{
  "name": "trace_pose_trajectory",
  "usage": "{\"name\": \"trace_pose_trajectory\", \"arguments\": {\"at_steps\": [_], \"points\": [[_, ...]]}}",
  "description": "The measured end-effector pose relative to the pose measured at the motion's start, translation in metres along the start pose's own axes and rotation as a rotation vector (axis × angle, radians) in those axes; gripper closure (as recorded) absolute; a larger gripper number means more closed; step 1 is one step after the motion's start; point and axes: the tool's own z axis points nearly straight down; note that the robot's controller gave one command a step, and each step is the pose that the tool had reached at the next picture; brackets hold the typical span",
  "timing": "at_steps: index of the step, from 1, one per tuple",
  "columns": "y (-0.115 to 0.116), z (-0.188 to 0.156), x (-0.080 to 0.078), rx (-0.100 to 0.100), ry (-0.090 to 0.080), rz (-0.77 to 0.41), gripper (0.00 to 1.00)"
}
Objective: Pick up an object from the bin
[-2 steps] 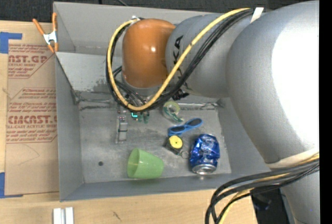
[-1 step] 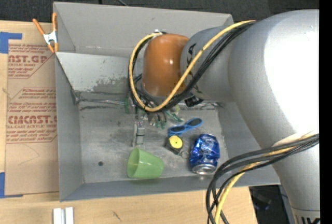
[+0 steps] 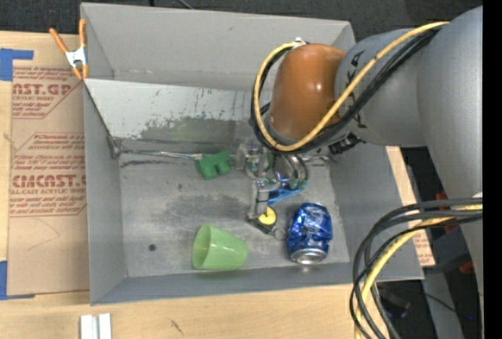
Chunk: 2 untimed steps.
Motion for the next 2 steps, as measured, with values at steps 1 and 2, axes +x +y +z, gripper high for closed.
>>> {"name": "trace_pose_trajectory", "arguments": {"at_steps": [1, 2], "points": [[0.082, 0.001, -0.005, -0.009, 0.000, 0.032, 0.00], [0.023, 0.030, -0.011, -0.004, -0.004, -0.094, 0.00]]}}
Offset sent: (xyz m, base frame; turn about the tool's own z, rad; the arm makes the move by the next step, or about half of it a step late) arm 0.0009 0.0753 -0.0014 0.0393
